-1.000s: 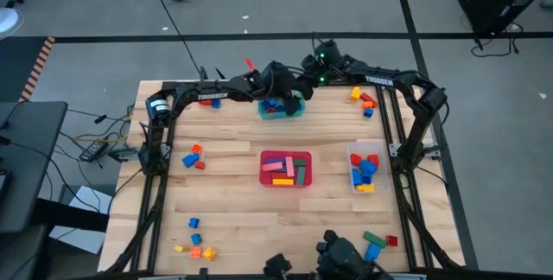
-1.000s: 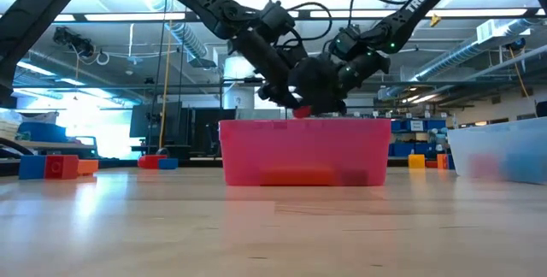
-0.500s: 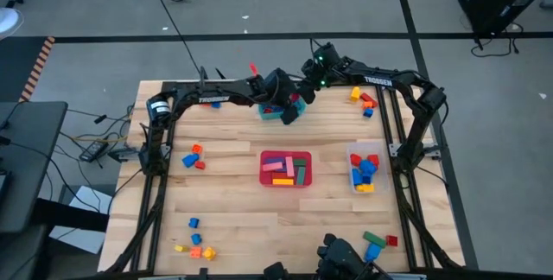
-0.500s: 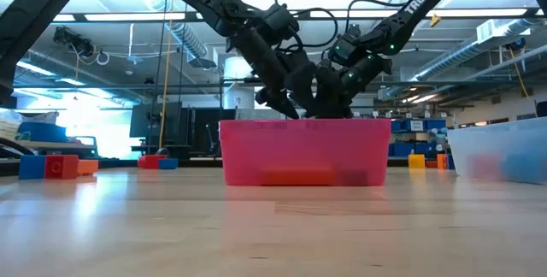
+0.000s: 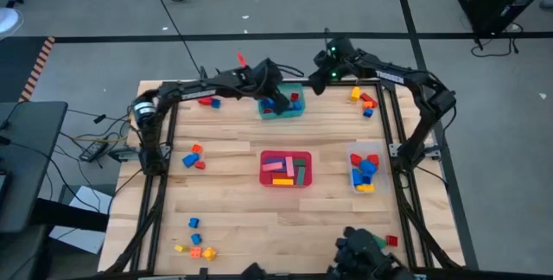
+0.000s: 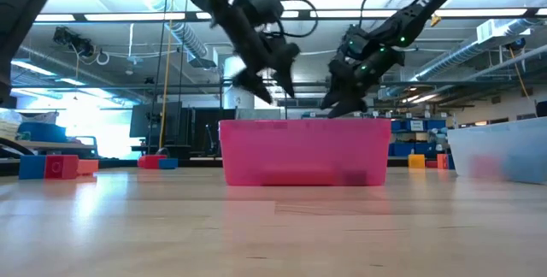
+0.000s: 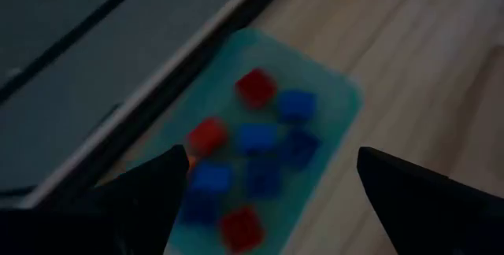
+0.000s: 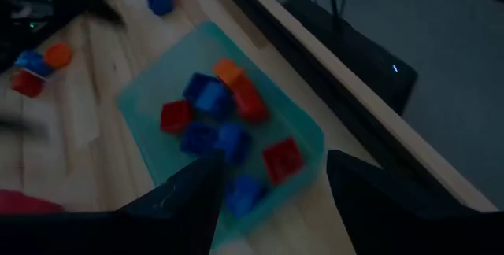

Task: Sort blocks by size
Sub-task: Put the blue 1 stud game piece into the transparent bin

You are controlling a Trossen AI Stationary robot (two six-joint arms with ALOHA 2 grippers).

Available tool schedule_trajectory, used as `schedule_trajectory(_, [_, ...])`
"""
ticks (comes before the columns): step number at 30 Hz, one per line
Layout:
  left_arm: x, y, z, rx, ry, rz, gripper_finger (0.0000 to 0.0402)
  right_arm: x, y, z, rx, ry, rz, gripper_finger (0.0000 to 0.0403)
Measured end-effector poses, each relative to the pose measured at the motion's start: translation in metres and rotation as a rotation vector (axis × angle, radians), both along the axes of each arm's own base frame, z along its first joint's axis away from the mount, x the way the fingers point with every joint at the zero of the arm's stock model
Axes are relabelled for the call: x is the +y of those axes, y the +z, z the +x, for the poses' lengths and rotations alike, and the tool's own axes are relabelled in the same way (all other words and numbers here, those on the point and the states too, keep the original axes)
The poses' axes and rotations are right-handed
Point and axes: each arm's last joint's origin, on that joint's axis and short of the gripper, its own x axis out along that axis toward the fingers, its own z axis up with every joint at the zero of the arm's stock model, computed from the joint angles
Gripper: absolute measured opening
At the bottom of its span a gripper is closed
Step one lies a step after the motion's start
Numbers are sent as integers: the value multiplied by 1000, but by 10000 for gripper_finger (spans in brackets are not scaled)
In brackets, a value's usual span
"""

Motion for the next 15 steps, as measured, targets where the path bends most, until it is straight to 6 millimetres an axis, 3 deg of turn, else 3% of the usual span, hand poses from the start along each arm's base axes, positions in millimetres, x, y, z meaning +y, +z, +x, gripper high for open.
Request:
schedule_trajectory(4, [-11,24,-23,43,22,15,376,1,7,-19,40,-41,52,237])
schedule_trajectory(6, [-17,26,-36,62,23,10,376,3,9,-26,65,-54,83,237])
schedule_trajectory(15, [-58,-4,-121,85,121,-95,376,34,31,-36,188,-126,151,233])
